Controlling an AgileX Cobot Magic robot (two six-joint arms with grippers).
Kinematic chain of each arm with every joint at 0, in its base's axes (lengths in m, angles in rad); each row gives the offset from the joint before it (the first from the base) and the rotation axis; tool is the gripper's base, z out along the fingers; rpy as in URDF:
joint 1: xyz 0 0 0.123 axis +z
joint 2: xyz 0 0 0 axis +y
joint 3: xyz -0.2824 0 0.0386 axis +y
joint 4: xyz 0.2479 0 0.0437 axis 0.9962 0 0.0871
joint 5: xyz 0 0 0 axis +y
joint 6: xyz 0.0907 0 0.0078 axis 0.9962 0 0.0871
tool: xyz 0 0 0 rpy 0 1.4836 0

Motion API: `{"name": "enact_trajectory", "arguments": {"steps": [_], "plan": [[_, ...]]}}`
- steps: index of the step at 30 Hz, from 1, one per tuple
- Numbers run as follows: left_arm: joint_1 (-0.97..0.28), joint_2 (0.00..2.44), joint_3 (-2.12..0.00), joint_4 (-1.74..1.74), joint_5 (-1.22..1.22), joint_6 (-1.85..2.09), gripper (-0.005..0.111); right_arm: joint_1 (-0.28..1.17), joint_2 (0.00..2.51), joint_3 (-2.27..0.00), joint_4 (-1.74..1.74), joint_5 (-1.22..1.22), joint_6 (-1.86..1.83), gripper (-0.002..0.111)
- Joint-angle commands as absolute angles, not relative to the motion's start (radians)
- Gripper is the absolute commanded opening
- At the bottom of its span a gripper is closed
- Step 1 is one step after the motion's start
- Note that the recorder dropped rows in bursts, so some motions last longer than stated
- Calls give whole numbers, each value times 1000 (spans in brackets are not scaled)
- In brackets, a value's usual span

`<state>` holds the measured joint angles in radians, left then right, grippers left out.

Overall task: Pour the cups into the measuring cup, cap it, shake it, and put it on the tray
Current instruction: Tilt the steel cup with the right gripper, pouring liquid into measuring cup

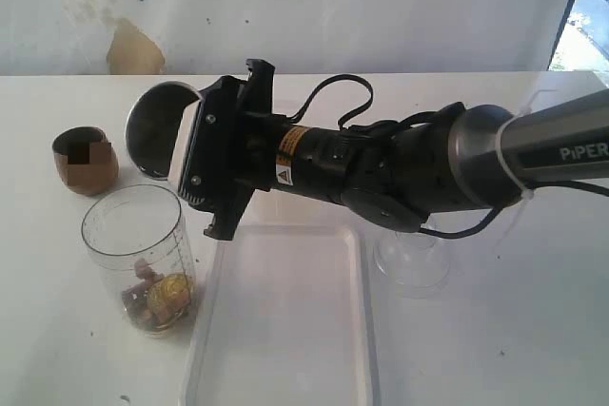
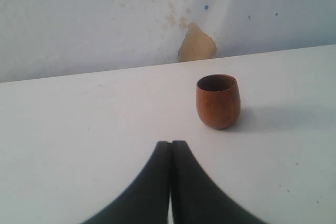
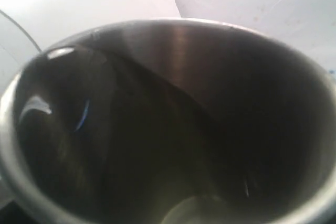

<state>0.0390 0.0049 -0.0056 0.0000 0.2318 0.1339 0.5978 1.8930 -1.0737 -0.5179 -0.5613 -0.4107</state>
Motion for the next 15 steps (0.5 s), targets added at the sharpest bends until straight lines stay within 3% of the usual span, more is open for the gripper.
{"name": "enact_trajectory", "arguments": {"steps": [1,15], "plan": [[37,0,0,0,229,132,0,593,1876,-1087,-509,-627,-447,0],[37,0,0,0,229,132,0,593,1876,-1087,-509,-627,-558,0]]}}
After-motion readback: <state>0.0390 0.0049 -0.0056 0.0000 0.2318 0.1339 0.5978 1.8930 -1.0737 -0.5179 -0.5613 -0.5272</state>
